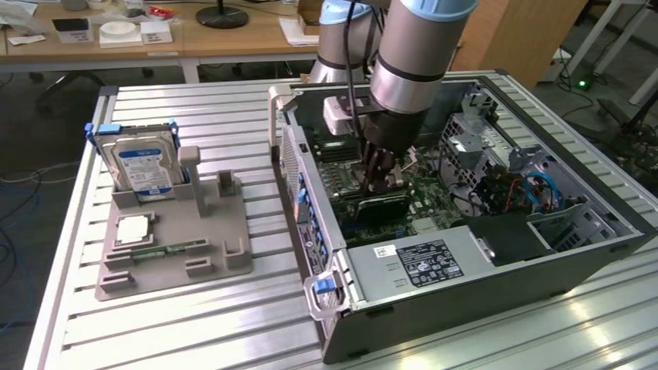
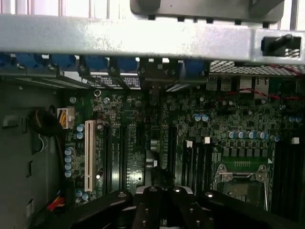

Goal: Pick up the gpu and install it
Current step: 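Press down on the gpu until it lock into place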

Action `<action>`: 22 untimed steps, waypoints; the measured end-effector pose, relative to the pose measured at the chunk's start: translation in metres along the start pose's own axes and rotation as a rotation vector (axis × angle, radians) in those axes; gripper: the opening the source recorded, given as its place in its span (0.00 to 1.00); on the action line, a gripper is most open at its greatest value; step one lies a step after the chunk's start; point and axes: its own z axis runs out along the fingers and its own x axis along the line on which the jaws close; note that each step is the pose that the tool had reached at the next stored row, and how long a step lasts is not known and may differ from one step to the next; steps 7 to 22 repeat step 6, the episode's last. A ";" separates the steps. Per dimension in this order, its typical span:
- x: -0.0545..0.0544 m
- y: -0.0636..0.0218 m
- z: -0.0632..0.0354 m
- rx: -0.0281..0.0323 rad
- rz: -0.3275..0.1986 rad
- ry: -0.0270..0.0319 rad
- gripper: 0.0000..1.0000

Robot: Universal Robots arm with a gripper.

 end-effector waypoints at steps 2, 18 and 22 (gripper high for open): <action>0.000 0.0000 0.0000 0.0000 0.000 0.0001 0.11; 0.000 0.0000 0.0000 0.0000 0.000 0.0000 0.11; 0.000 0.0000 0.0000 0.0000 0.000 0.0000 0.11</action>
